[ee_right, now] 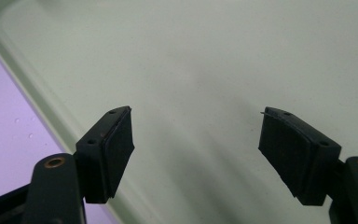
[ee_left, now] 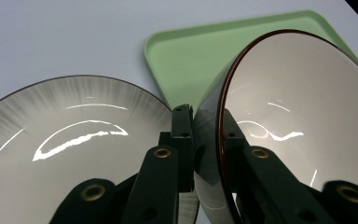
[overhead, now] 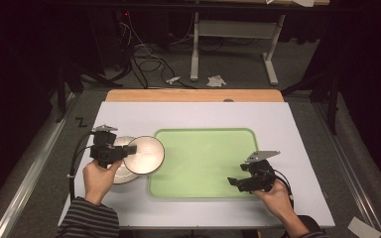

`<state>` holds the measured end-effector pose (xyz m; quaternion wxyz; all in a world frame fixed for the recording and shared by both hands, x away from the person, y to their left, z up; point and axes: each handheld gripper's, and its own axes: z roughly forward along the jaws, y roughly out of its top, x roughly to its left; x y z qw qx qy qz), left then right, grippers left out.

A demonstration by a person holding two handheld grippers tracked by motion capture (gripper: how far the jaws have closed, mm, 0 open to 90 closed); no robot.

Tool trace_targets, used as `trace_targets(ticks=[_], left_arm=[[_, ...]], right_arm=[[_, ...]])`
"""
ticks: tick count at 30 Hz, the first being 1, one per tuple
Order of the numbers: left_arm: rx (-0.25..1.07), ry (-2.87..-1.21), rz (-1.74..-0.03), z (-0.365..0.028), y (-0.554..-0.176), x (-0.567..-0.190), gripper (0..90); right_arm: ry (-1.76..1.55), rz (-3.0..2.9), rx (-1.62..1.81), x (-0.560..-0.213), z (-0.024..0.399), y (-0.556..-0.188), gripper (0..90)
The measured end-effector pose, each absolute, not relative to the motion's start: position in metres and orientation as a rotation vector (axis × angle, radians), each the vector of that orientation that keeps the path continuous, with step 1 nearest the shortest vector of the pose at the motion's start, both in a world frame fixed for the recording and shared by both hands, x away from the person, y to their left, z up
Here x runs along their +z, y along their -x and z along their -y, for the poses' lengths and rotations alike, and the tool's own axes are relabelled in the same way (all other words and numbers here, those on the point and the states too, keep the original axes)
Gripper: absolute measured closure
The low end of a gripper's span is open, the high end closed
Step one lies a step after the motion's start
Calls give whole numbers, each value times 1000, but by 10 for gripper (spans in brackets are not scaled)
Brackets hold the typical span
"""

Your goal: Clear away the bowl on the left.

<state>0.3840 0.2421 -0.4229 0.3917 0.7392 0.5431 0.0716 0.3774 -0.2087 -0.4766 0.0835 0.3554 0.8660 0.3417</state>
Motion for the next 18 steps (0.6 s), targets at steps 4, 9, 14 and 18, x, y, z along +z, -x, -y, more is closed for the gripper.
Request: trace_targets(ticks=[4,9,14,18], left_arm=[[177,-1902,-1352,-233,-384,-421,817],[152,-1926,-1314,-222,-386,-420,817],[139,-1955,-1285,-210,-390,-419,817],[125,-1975,-1265,-201,-394,-419,817]], right_arm=[[-1069,-2591,1013,-477,209,-378,276],[-1073,-2582,1022,-476,210,-378,277],[-1072,-2580,1021,-476,210,-377,277],[-1070,-2579,1020,-476,210,-377,277]])
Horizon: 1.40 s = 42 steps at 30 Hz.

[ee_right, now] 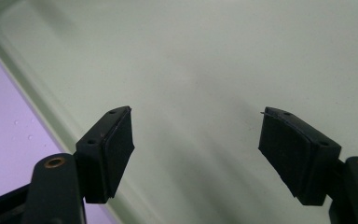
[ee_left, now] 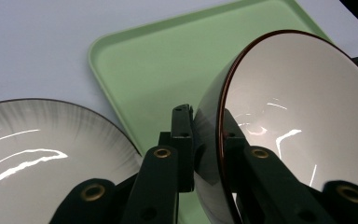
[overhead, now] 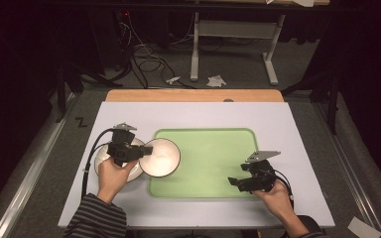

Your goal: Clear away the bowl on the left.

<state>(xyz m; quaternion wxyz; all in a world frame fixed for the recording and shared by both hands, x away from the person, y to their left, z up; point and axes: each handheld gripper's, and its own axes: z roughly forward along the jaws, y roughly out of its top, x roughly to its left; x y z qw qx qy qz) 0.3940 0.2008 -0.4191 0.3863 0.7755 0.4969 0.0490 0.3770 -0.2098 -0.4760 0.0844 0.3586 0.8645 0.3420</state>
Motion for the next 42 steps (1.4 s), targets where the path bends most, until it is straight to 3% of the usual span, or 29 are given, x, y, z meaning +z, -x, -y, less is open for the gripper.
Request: trace_targets(ticks=[17,26,42], left_arm=[[25,-2017,-1190,-163,-409,-419,816],[36,-2054,-1140,-139,-420,-417,815],[-38,-2100,-1134,-86,-455,-428,814]], right_arm=[[-1068,-2579,1020,-477,210,-378,277],[-1081,-2568,1025,-476,211,-377,279],[-1069,-2579,1030,-476,211,-377,285]])
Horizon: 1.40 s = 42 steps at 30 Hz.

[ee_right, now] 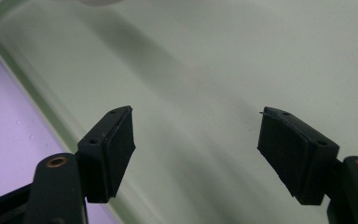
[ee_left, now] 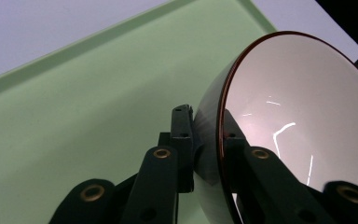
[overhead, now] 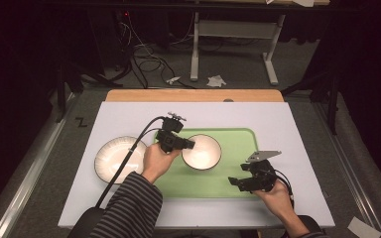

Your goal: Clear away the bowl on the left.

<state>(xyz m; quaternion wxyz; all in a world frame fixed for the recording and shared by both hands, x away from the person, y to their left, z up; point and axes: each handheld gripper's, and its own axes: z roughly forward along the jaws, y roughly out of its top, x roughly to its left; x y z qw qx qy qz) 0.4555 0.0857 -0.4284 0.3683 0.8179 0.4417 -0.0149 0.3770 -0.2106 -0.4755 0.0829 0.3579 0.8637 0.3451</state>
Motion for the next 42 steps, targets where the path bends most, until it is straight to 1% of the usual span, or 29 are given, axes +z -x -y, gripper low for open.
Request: trace_targets(ticks=[7,14,24,27,32,34,38,41,42], left_arm=[[-64,-2100,-1191,-72,-474,-442,814],[-92,-2084,-1286,-74,-491,-460,814],[-93,-2060,-1351,-70,-499,-479,811],[-120,-2007,-1371,-72,-500,-484,812],[-128,-2003,-1370,-72,-497,-488,804],[-105,-2029,-1362,-70,-495,-488,775],[-93,-2073,-1339,-73,-495,-488,688],[-78,-2079,-1323,-76,-493,-484,626],[-70,-2057,-1326,-76,-493,-483,600]], right_arm=[[-1069,-2581,1033,-475,212,-377,286],[-1058,-2593,1026,-475,211,-375,286],[-1057,-2602,1016,-476,211,-376,284],[-1068,-2607,1004,-477,210,-376,283],[-1051,-2615,1000,-477,210,-376,283],[-1047,-2614,999,-477,209,-376,283],[-1070,-2616,993,-478,210,-377,282],[-1066,-2616,1001,-478,210,-377,282],[-1066,-2619,993,-478,209,-377,282]])
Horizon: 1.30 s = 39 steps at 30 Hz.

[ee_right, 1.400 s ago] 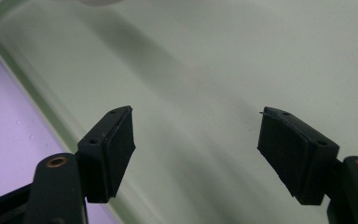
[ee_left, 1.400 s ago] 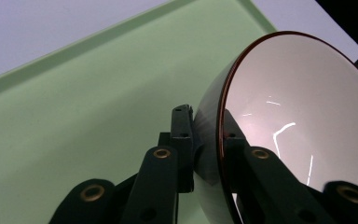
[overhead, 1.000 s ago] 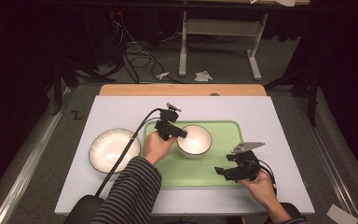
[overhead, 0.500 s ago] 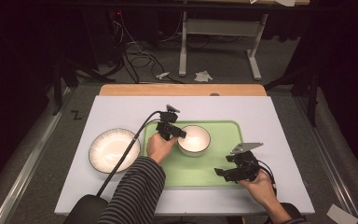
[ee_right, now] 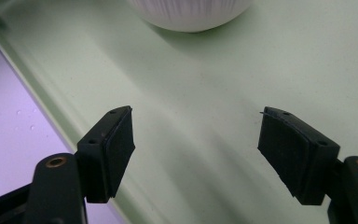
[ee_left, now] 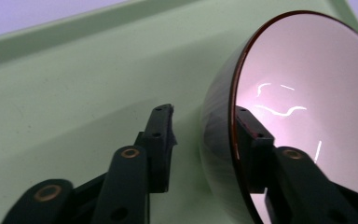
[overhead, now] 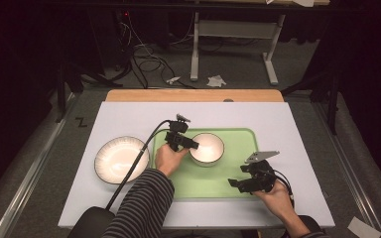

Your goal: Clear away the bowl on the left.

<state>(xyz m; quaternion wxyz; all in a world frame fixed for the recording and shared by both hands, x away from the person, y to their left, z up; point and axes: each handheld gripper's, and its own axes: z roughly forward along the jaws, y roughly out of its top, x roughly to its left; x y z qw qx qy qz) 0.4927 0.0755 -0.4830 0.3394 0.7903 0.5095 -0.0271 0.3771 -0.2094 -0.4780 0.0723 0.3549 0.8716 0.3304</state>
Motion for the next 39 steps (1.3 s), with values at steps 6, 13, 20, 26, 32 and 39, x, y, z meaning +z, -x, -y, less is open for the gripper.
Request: trace_targets(ticks=[6,13,20,26,32,39], left_arm=[[-73,-2034,-1282,-83,-485,-472,490],[-30,-2039,-1242,-91,-476,-460,450],[-17,-2031,-1236,-104,-470,-453,447],[9,-2038,-1224,-111,-466,-446,445],[22,-2025,-1231,-116,-460,-441,425],[18,-2034,-1218,-124,-453,-440,421]], right_arm=[[-1062,-2621,990,-478,208,-376,281],[-1059,-2630,981,-479,208,-377,281],[-1045,-2637,967,-480,206,-376,280],[-1052,-2643,966,-480,205,-376,279],[-1045,-2639,960,-481,205,-376,279],[-1043,-2636,957,-481,205,-376,278]])
